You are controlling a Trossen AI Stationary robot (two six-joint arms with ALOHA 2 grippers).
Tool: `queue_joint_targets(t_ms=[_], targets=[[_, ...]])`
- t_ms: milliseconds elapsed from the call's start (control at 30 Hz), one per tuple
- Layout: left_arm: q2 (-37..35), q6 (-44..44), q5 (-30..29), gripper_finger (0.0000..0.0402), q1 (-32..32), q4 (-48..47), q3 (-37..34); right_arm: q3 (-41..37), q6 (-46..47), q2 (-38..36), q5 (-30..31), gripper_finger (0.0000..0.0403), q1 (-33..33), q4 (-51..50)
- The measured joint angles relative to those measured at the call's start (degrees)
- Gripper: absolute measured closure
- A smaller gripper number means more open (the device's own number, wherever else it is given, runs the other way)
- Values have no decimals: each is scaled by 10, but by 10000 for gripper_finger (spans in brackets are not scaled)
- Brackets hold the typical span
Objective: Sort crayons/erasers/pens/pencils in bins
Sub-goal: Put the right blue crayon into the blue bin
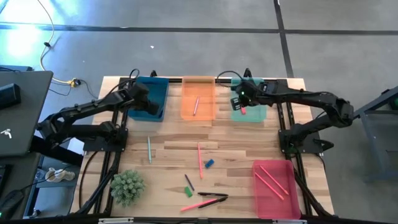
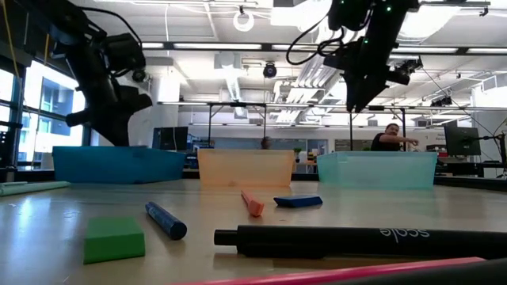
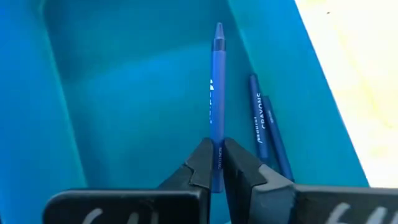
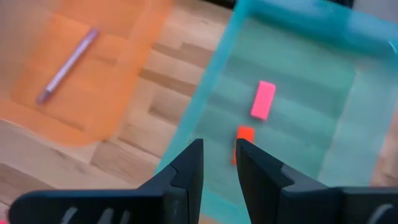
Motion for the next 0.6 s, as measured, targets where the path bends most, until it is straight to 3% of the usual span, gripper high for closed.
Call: queue_joint_targets(t_ms=[333,600], targets=[[58,-10,-1,394,0,8,0,0,-99,0,-42,316,-58,75],[94,-16,-1,394,0,22,0,0,-123,0,-59,316,-73,87]])
